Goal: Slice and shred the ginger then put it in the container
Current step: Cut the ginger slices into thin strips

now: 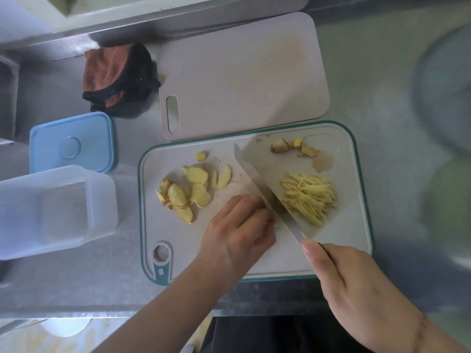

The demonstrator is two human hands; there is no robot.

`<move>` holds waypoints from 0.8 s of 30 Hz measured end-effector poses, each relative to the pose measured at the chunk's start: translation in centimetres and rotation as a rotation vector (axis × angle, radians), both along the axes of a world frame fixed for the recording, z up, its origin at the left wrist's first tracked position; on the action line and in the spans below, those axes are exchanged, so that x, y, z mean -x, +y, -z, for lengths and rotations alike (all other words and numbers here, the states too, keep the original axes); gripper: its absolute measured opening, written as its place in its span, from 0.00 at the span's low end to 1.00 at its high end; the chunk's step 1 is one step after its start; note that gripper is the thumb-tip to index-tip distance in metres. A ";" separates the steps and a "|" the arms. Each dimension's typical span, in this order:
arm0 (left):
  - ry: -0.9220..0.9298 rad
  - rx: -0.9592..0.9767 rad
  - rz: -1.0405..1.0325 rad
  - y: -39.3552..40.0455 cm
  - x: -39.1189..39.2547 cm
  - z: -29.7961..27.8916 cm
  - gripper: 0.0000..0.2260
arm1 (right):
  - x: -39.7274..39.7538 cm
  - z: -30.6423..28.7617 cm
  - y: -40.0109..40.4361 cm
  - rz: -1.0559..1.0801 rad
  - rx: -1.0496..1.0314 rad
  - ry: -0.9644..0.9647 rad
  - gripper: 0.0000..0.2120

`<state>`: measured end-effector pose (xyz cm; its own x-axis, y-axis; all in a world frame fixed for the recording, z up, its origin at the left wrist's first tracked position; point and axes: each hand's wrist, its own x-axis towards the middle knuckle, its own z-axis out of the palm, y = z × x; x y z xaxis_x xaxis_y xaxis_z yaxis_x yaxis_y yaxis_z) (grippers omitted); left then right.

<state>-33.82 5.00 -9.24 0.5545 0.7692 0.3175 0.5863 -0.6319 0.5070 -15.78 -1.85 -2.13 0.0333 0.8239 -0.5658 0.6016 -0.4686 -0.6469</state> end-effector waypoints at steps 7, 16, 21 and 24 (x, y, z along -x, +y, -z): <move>0.003 0.026 -0.005 -0.2 0.0 -0.3 0.03 | 0.1 -0.8 -1.0 -0.004 0.004 0.007 0.30; -0.005 0.033 0.014 0.0 0.0 -0.2 0.02 | 0.2 -0.5 -1.1 0.006 0.003 0.002 0.29; 0.008 0.031 0.010 0.0 0.2 -0.2 0.02 | 0.3 -0.9 -0.9 0.005 0.002 0.007 0.29; 0.010 0.027 0.014 0.0 0.2 -0.1 0.02 | 0.4 -1.0 -0.9 -0.001 0.037 0.016 0.32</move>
